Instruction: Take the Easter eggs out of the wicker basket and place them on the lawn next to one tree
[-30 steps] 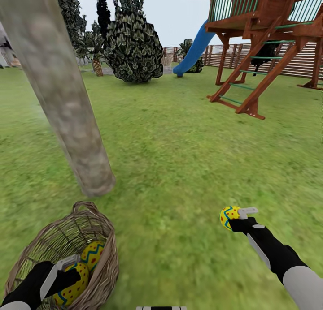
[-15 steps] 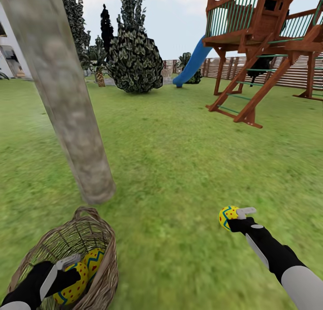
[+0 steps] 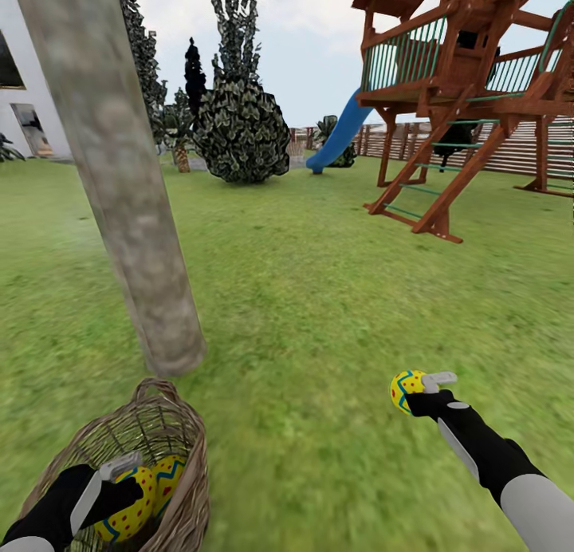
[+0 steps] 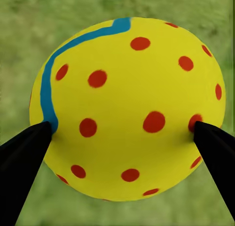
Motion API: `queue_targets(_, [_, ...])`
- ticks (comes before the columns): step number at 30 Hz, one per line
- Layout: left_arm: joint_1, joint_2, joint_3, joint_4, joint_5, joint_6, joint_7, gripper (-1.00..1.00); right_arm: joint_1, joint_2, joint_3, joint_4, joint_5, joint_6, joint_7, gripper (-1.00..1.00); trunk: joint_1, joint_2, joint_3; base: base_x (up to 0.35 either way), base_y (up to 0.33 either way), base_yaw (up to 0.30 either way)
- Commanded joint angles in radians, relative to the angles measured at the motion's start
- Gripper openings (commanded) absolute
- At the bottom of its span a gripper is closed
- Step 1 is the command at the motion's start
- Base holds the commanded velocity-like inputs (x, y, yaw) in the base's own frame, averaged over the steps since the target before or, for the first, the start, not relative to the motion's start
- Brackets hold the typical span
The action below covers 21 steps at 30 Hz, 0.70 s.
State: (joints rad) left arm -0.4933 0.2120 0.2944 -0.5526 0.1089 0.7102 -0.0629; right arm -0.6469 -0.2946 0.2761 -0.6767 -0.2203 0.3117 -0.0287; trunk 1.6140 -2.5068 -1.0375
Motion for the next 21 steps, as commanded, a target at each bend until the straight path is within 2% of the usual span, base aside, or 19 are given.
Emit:
queue_targets(1, [0.0,0.0,0.003,-0.001,0.006,0.005,0.0,-1.0,-0.001,-0.001,0.006,-0.001,-0.008,0.004,-0.003,-1.0,-0.001,0.0,0.003,0.0,0.0,0.0])
queue_targets(21, [0.0,-0.003,0.0,-0.001,0.005,0.006,0.005,-1.0,0.0,-0.001,0.005,0.039,-0.009,0.004,-0.003,-1.0,-0.01,0.005,0.08,0.0,0.0,0.015])
